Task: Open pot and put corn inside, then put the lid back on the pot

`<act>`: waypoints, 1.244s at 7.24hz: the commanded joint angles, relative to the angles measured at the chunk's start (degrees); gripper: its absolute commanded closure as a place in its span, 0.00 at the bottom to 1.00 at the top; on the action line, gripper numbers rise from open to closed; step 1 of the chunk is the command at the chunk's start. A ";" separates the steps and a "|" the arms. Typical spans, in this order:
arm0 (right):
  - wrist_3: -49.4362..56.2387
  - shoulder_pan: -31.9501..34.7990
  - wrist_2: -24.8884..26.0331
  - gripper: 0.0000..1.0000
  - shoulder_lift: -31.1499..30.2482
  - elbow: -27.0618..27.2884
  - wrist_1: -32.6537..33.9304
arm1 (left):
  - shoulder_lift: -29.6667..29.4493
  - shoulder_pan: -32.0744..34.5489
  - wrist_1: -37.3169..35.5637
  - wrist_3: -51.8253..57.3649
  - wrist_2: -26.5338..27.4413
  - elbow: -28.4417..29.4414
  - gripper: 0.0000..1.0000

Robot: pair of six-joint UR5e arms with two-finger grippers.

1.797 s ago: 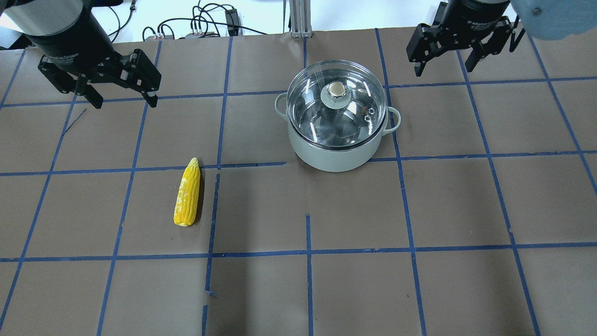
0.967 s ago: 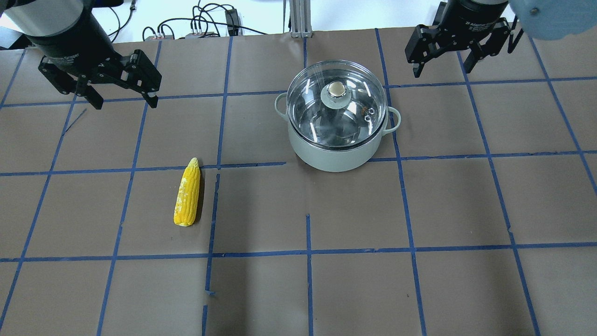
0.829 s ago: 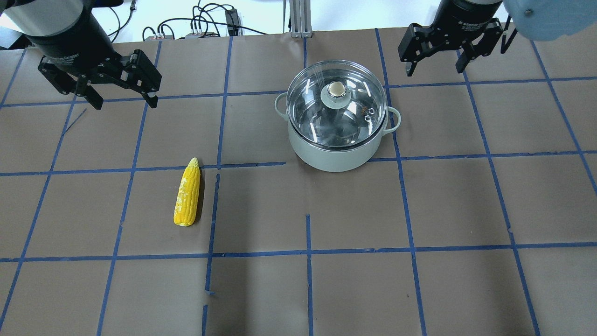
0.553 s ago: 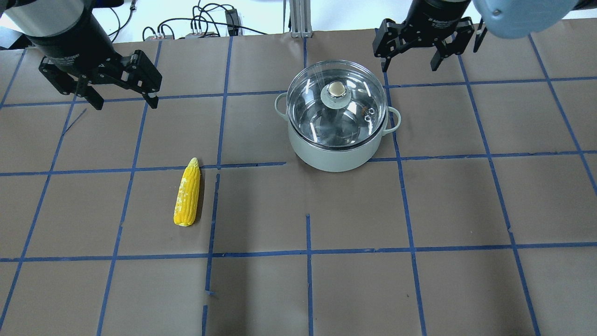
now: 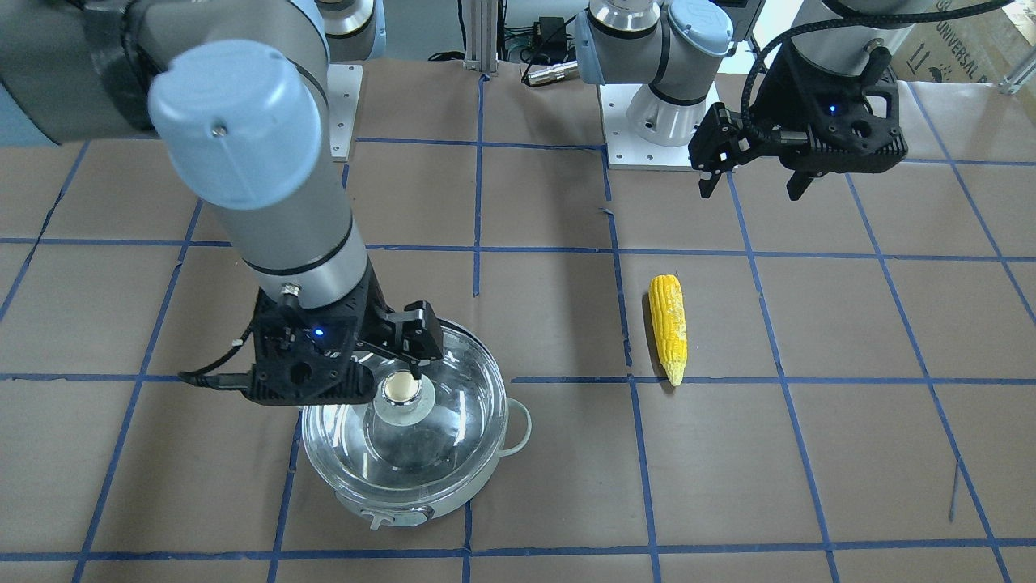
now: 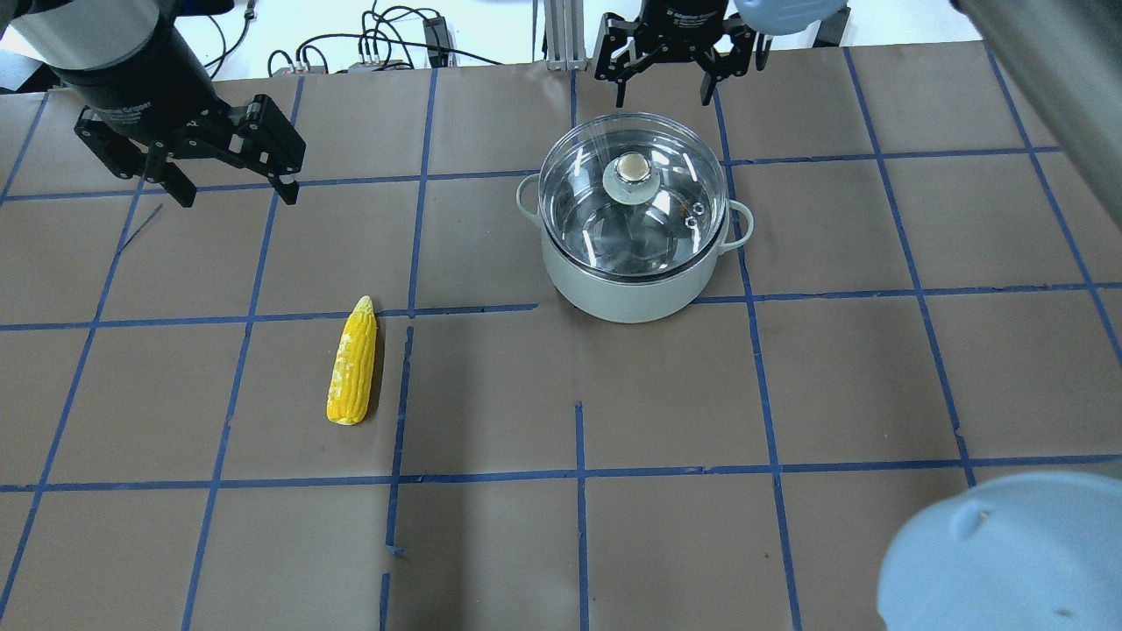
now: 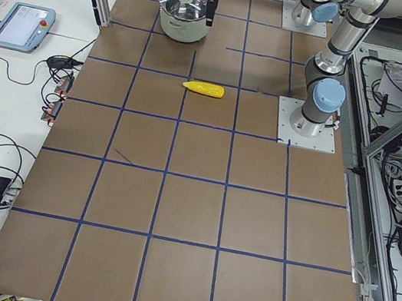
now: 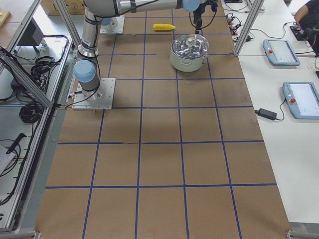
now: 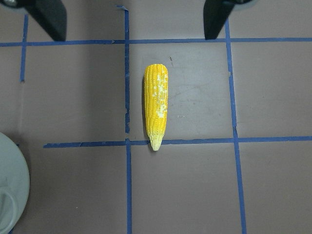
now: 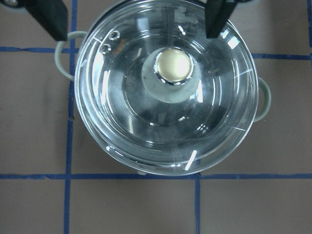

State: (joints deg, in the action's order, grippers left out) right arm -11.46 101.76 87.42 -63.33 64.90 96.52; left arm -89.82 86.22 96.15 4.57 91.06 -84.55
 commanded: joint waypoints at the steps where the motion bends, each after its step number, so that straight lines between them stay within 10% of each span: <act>1: -1.73 1.34 0.30 0.00 4.78 -0.65 3.15 | 0.00 0.00 0.00 0.00 0.00 0.00 0.00; 9: -4.19 1.16 2.85 0.00 5.23 2.34 3.41 | 0.00 0.00 0.00 0.00 0.00 0.00 0.00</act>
State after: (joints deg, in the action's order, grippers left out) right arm -15.52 102.92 90.27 -57.99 67.00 100.00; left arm -89.82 86.22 96.15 4.57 91.05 -84.55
